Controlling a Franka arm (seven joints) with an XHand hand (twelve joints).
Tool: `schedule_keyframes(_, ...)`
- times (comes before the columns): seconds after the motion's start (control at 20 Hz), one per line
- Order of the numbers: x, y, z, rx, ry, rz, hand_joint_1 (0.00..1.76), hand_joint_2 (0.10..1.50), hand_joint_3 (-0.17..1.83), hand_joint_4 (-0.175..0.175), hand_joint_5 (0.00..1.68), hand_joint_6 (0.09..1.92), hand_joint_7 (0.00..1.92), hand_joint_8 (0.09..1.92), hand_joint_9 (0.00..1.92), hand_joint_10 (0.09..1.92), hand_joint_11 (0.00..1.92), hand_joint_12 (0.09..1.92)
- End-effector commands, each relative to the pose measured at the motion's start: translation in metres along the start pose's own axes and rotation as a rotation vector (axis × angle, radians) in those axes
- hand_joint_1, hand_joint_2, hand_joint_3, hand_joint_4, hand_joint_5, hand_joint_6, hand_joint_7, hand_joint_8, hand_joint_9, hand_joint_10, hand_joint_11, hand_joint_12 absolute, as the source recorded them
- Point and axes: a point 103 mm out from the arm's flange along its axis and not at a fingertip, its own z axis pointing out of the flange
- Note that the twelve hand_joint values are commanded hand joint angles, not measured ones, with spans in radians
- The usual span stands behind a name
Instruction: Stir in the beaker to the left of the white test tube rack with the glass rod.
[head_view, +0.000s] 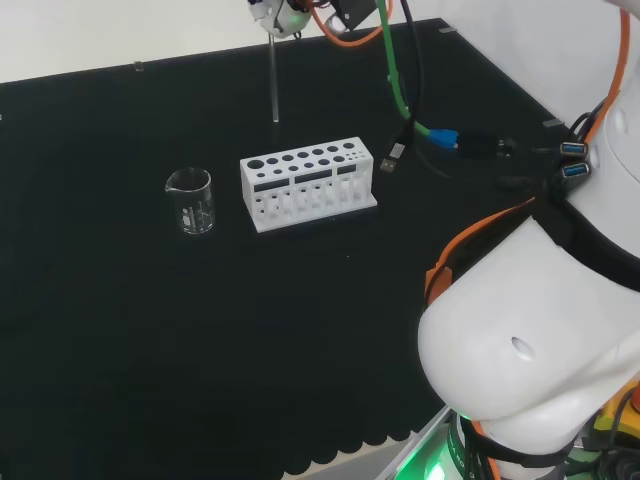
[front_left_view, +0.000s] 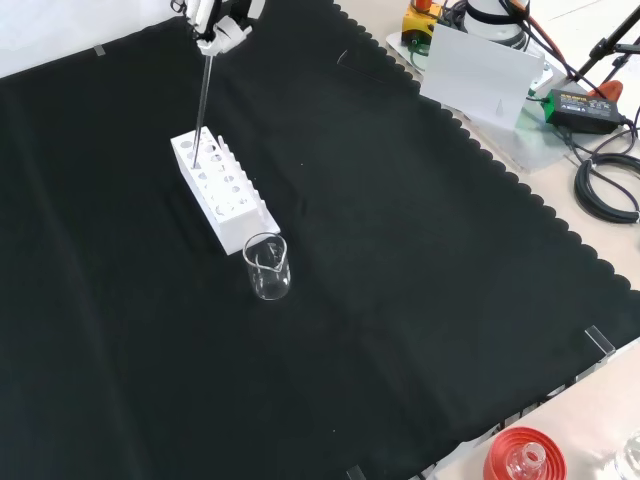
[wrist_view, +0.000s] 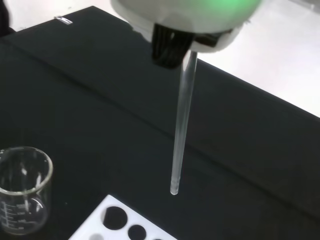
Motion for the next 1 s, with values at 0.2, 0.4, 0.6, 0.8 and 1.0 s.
schedule_keyframes(0.2,0.039,0.031,-0.004,-0.001,0.02,-0.079,1.33,0.63,0.75,-0.175,1.18,0.62,1.32,0.87,1.69,0.66,1.6,0.77)
schedule_keyframes(0.4,0.056,0.045,-0.005,-0.001,0.017,-0.112,1.33,0.63,0.75,-0.175,1.18,0.62,1.32,0.87,1.69,0.66,1.6,0.77)
schedule_keyframes(0.6,0.07,0.053,-0.006,0.002,0.026,-0.141,1.33,0.62,0.75,-0.175,1.19,0.62,1.32,0.87,1.7,0.66,1.6,0.77)
schedule_keyframes(0.8,0.081,0.056,-0.004,-0.007,0.024,-0.168,1.33,0.62,0.75,-0.175,1.19,0.62,1.33,0.87,1.7,0.65,1.6,0.77)
schedule_keyframes(1.0,0.089,0.055,-0.004,-0.005,0.038,-0.182,1.33,0.62,0.75,-0.175,1.19,0.62,1.33,0.87,1.7,0.65,1.6,0.77)
